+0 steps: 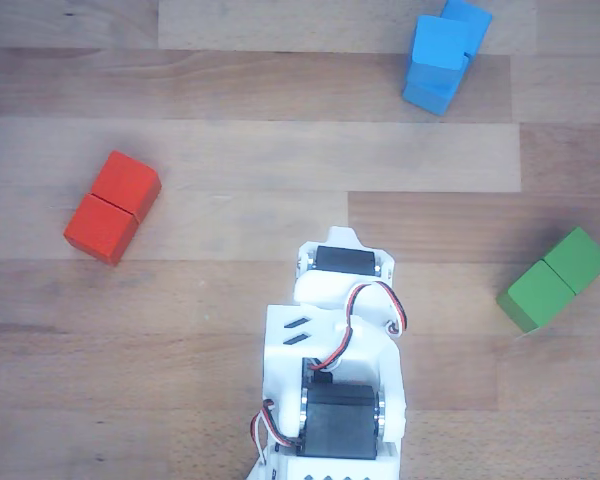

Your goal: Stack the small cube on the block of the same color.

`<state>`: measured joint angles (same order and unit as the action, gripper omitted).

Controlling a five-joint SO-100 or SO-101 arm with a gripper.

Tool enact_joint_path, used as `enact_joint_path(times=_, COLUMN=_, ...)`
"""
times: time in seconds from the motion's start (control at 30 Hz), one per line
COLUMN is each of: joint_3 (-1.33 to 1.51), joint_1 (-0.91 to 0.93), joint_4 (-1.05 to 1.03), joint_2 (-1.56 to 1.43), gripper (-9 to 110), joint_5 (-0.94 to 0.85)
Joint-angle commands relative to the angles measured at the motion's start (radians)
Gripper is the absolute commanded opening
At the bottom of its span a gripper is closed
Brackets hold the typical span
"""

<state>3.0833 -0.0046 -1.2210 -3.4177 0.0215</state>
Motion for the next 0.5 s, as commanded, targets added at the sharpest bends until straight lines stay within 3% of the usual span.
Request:
enact_joint_path(times=0.0, joint_3=-0.012, joint_1=-0.008, joint_4=-0.009, joint_2=-0.035, gripper=1, joint_5=0.003)
enact_joint_path(times=0.47, joint_3=-0.012, joint_1=-0.017, joint_4=-0.009, joint_2=-0.035, gripper=1, joint_5=-0.061)
